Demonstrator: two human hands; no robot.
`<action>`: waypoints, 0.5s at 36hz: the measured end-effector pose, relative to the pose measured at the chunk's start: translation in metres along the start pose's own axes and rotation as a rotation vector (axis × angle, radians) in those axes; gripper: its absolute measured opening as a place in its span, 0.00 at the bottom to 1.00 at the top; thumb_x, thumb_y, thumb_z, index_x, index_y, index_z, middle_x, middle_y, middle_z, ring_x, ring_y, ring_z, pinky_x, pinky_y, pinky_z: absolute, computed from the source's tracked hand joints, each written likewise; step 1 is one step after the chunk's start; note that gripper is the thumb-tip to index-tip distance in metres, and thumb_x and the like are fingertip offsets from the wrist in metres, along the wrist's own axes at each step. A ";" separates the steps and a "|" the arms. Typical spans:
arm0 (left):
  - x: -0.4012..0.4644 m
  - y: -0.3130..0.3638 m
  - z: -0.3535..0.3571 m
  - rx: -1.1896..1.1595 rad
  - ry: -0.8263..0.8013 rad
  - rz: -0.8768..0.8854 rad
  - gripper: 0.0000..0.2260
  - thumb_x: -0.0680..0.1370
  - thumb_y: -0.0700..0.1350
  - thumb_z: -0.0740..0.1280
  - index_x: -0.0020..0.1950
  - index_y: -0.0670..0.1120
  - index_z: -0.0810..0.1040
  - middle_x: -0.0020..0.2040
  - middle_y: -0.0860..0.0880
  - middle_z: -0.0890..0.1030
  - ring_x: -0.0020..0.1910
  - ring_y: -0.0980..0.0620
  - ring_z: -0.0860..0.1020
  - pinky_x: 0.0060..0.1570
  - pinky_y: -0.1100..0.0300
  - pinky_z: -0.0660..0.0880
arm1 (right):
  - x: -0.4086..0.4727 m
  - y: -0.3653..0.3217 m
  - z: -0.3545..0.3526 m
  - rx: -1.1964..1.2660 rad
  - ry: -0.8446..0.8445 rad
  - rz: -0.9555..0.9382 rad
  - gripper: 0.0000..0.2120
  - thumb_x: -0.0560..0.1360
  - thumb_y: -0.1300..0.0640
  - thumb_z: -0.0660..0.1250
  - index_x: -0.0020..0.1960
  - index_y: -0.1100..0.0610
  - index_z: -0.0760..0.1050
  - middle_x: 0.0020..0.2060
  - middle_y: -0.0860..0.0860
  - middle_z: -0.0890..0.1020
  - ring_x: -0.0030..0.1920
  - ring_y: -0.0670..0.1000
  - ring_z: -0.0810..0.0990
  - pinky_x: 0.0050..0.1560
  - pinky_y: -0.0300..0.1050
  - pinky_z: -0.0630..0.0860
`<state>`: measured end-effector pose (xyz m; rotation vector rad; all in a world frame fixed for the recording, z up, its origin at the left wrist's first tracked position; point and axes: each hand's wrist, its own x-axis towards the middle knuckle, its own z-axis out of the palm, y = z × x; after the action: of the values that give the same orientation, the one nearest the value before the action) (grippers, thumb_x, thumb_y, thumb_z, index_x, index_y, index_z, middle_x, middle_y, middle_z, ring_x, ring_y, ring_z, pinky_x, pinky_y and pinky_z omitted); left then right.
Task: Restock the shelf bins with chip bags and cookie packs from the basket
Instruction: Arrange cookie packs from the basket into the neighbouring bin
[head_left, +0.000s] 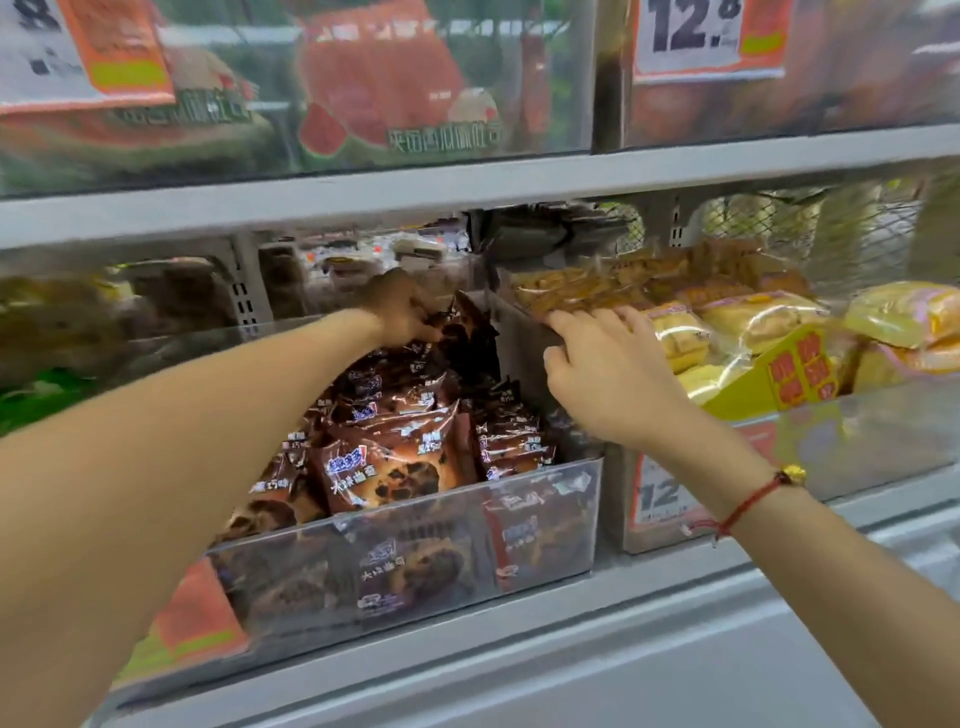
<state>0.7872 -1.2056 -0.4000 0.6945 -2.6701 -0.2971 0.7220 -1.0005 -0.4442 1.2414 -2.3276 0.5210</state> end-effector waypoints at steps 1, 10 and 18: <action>0.000 -0.001 0.002 0.016 -0.005 0.015 0.21 0.73 0.43 0.73 0.65 0.41 0.76 0.67 0.42 0.75 0.63 0.43 0.75 0.63 0.55 0.69 | 0.000 0.000 0.000 -0.001 -0.005 0.001 0.19 0.79 0.56 0.52 0.69 0.55 0.68 0.62 0.53 0.77 0.64 0.54 0.70 0.67 0.48 0.55; 0.012 0.011 0.017 0.064 -0.015 0.098 0.16 0.76 0.43 0.70 0.63 0.44 0.78 0.66 0.48 0.76 0.63 0.47 0.74 0.59 0.59 0.68 | -0.001 -0.001 0.000 -0.001 -0.024 -0.004 0.20 0.80 0.56 0.52 0.71 0.55 0.66 0.64 0.52 0.75 0.65 0.52 0.68 0.68 0.47 0.54; 0.023 0.005 0.033 0.176 0.155 0.035 0.09 0.72 0.47 0.74 0.50 0.50 0.79 0.54 0.50 0.82 0.53 0.48 0.78 0.59 0.50 0.72 | -0.002 0.001 0.002 0.026 0.016 -0.028 0.21 0.80 0.56 0.52 0.72 0.53 0.66 0.62 0.50 0.76 0.64 0.50 0.69 0.67 0.44 0.52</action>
<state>0.7535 -1.2095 -0.4216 0.6918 -2.5767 0.0020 0.7217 -1.0002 -0.4471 1.2749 -2.2937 0.5515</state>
